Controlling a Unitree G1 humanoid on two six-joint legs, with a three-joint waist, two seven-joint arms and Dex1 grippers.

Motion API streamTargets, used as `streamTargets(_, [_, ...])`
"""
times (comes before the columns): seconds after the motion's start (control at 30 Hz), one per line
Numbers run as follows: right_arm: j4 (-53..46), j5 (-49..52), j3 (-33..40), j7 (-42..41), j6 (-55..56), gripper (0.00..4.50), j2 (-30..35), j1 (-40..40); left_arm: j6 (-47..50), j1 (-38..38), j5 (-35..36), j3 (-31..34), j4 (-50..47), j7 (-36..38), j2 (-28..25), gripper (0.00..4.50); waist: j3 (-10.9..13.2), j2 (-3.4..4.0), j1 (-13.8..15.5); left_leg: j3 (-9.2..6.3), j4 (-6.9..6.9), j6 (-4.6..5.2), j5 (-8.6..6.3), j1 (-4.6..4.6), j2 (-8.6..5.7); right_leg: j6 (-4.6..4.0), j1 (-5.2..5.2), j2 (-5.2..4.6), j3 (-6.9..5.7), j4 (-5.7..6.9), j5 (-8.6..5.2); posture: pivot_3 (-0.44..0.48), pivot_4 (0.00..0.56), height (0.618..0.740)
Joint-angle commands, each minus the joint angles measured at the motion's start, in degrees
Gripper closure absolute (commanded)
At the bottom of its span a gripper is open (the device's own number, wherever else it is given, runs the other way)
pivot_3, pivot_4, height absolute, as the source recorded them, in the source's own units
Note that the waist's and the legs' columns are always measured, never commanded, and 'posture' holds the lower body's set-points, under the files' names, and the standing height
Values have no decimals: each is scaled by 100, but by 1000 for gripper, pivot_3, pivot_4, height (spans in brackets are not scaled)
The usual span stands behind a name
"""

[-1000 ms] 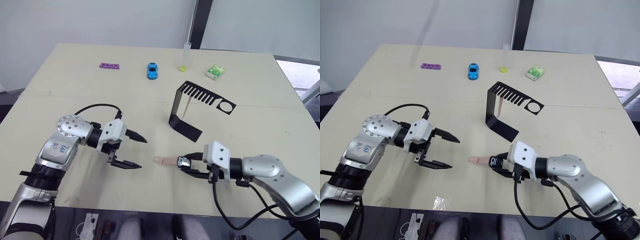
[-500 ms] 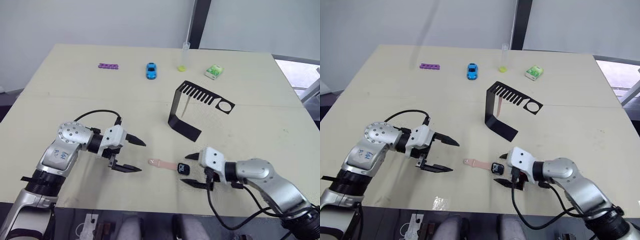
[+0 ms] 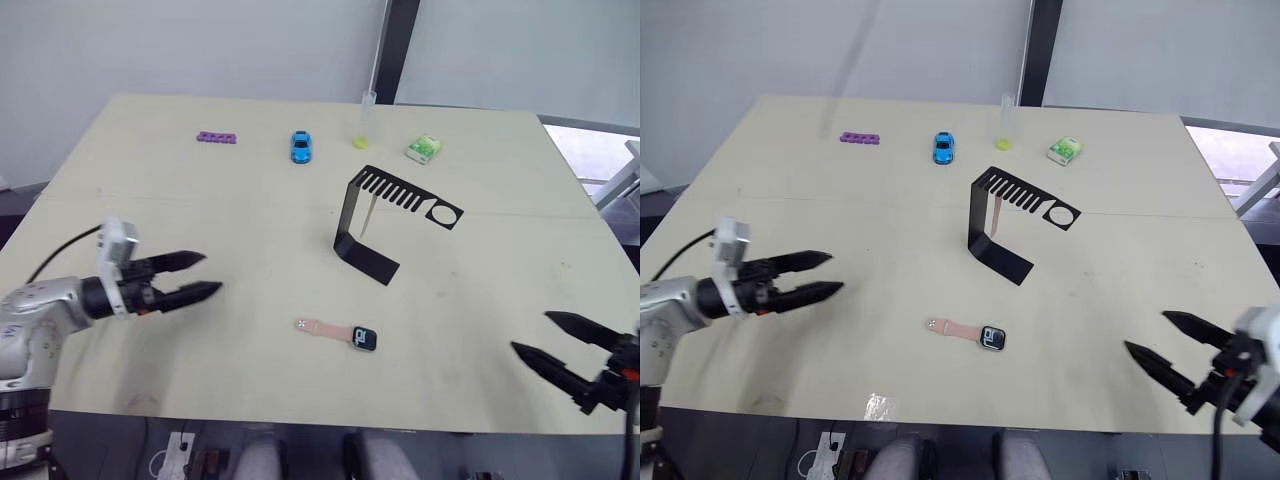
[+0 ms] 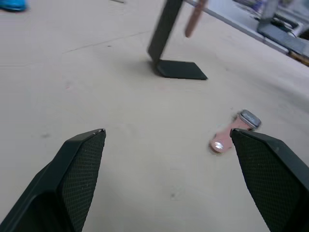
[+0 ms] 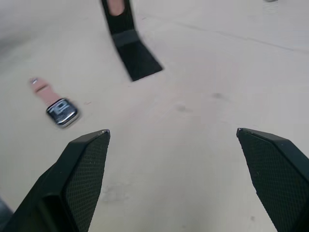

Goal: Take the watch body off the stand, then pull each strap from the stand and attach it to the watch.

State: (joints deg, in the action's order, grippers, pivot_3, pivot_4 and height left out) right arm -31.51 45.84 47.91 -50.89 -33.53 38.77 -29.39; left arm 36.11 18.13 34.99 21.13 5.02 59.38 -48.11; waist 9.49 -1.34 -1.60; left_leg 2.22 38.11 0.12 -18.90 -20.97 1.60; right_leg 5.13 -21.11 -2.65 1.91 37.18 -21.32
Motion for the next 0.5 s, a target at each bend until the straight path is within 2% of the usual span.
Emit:
streamTargets(0.03, [-51, -25, -150, 124, 185, 50, -18, 183, -278, 262, -136, -81, -30, -141, 33, 0, 0, 2, -10, 0, -1, -1, 0, -1, -1, 0, -4, -2, 1, 3, 0, 0, 150, 740])
streamTargets(0.13, [-180, 50, -475, 260, 94, 50, 44, 469, -293, 111, -60, -361, -714, -25, 130, 0, -1, 4, -21, 3, -3, -16, 2, -16, 0, 0, -33, -1, 3, 43, 0, 0, 150, 740])
streamTargets(0.23, [-313, -106, -1344, 520, 21, 50, 111, 1112, -244, 1, 36, -815, -1662, -94, 372, 0, -1, 4, -14, 4, -4, -43, 17, -25, 2, -2, -42, 1, 3, 46, -1, 0, 150, 740])
streamTargets(0.27, [-322, -214, -1754, 679, -5, 286, 68, 1432, -225, 19, 87, -932, -1896, -179, 504, 0, -1, 4, -16, 4, -2, -43, 17, -27, 1, -2, -41, 1, 5, 46, -1, 0, 150, 740])
streamTargets(0.33, [-244, -529, -2513, 928, 27, 918, -66, 2008, -149, 115, 160, -1126, -2214, -398, 777, 0, -1, 4, -10, 5, 7, -42, 17, -27, 0, -2, -39, 0, 8, 46, -1, 0, 150, 740])
streamTargets(0.4, [-10, -998, -3329, 1176, 151, 1797, -313, 2632, -82, 269, 155, -1395, -2490, -694, 1101, 0, -1, 4, -2, 3, 6, -40, 18, -25, 1, -3, -44, 5, 6, 45, -1, 0, 150, 740])
streamTargets(0.5, [637, -1642, -4203, 1536, 373, 3455, -841, 3457, -195, 443, -68, -1785, -2707, -1070, 1525, 0, 1, 8, -8, 2, 5, -54, 26, -25, 1, -4, -47, 12, 8, 56, -2, 0, 150, 740])
